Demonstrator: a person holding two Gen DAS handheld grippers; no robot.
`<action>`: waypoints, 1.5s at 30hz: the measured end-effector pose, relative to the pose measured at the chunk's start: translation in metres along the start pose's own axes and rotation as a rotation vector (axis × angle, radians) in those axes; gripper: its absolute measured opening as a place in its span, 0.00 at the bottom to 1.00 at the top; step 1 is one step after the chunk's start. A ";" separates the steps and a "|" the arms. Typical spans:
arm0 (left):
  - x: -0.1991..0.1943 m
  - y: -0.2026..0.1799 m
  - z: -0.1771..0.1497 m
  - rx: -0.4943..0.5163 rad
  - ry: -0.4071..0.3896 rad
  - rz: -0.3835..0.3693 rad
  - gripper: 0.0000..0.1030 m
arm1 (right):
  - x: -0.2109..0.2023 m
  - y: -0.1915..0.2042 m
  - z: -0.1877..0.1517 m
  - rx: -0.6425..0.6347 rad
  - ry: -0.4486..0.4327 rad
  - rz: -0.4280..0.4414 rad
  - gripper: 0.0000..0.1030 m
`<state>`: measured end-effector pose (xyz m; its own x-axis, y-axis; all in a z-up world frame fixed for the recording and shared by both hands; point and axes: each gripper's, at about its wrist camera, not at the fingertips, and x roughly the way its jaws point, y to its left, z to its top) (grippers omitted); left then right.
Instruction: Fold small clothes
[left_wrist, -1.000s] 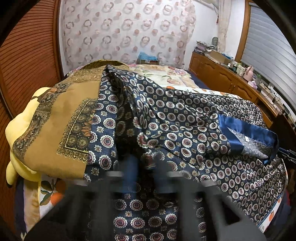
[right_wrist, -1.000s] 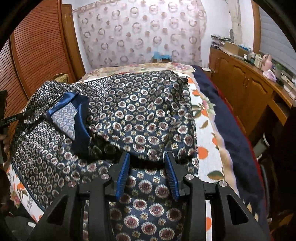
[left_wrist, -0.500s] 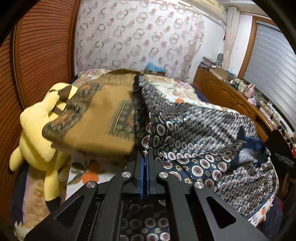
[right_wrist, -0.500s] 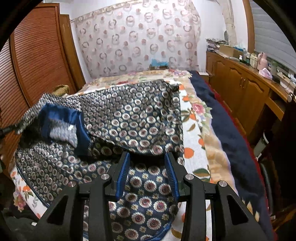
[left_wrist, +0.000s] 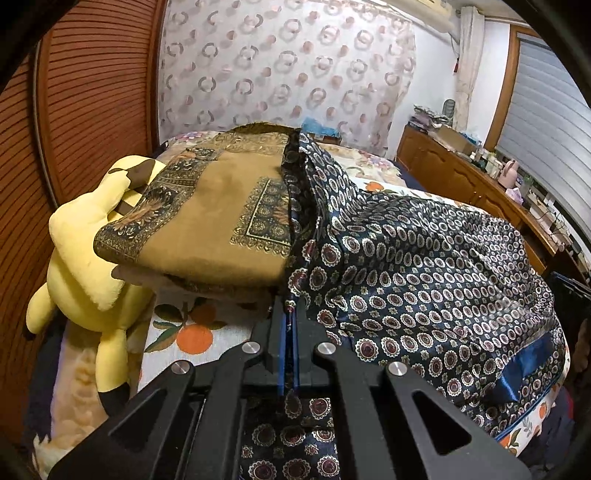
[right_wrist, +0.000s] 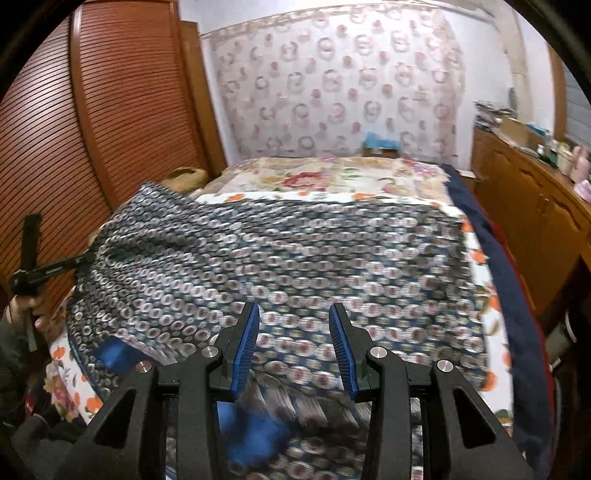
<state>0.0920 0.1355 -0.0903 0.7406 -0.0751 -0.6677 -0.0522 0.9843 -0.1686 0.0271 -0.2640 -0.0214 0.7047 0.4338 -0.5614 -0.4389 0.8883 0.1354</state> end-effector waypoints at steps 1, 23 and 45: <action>0.000 -0.001 0.000 0.005 0.001 0.003 0.03 | 0.003 0.002 0.000 -0.003 0.006 0.009 0.39; 0.009 -0.014 -0.010 0.053 0.046 0.017 0.04 | -0.015 -0.088 -0.044 0.186 0.058 -0.244 0.56; -0.038 -0.001 -0.001 -0.003 -0.029 -0.088 0.02 | -0.076 -0.060 -0.027 0.101 -0.069 -0.187 0.01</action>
<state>0.0628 0.1368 -0.0656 0.7612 -0.1569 -0.6292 0.0124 0.9736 -0.2278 -0.0155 -0.3547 -0.0090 0.8065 0.2660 -0.5280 -0.2409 0.9634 0.1174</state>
